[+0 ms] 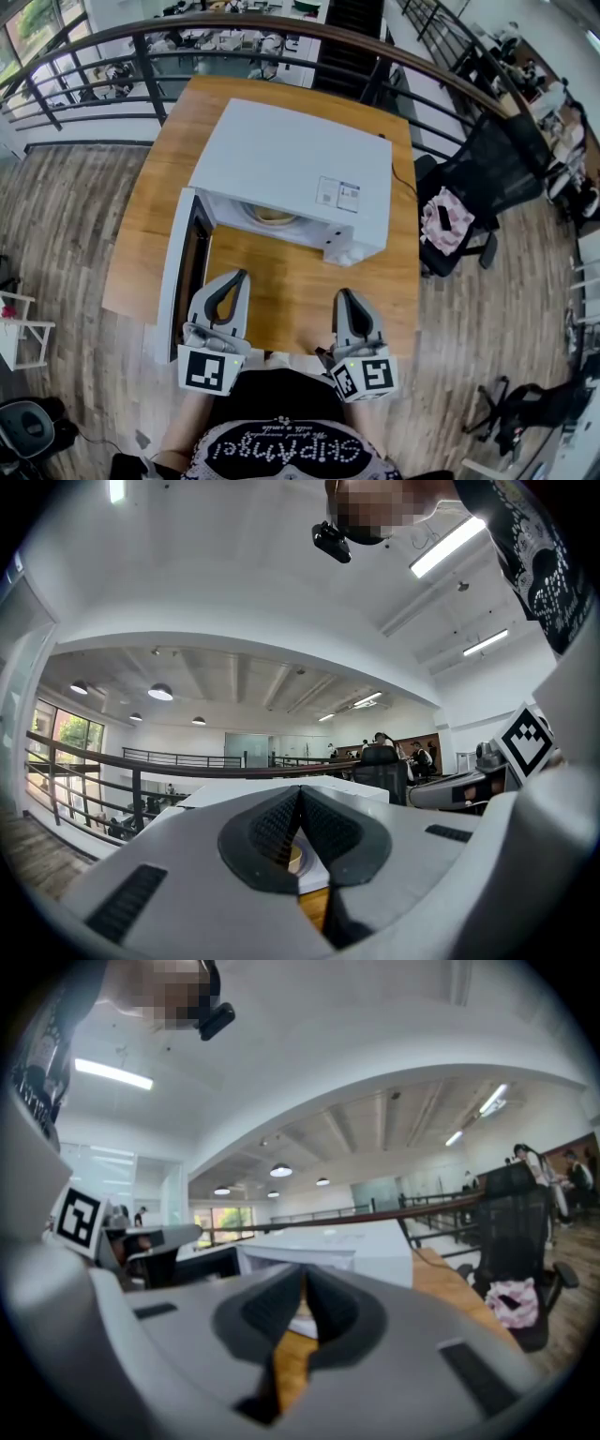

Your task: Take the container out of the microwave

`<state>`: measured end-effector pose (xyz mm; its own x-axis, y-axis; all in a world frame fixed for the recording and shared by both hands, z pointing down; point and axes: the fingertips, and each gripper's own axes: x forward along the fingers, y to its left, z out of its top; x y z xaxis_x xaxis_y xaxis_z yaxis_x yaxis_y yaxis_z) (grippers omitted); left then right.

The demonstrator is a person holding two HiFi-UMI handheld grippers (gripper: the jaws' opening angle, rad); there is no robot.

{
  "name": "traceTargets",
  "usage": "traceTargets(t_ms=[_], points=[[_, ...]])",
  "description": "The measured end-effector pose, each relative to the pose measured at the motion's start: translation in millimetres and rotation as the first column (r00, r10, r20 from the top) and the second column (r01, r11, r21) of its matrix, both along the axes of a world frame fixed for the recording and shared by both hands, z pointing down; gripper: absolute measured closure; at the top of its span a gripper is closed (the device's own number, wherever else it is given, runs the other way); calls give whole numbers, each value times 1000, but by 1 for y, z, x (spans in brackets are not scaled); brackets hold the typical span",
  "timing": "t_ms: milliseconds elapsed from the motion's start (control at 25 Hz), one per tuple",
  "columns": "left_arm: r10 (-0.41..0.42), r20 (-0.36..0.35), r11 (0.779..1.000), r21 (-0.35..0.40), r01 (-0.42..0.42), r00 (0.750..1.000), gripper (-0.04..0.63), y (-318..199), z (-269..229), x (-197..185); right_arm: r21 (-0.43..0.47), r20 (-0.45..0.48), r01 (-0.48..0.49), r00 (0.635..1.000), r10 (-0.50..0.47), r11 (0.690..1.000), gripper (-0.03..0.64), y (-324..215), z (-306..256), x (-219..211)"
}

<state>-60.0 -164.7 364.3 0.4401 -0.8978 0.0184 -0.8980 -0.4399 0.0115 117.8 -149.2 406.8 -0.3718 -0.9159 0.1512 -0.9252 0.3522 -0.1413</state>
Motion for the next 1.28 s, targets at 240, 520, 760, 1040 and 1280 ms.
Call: traceTargets(t_ms=[240,520,760,1040,1280], points=[[3,2,1000,-15,-3,1000,568,1,3,-1,2,0,-6,1000,6,1000,577,0,-1,0],[8,3,999,-31,-8,1000,568,2,13,1,-11,-4,-19,1000,19,1000,577,4,5,5],[16,23,1000,-25,-16,1000,568,0,13,7,-9,-4,-30,1000,30,1000,577,5,5,13],[80,159,996,-47,-73,984,562,-15,25,21,-15,-2,-45,999,45,999,577,9,6,22],[190,387,982,-60,-181,902,448,-48,52,47,-39,-1,-70,998,70,997,577,13,13,31]])
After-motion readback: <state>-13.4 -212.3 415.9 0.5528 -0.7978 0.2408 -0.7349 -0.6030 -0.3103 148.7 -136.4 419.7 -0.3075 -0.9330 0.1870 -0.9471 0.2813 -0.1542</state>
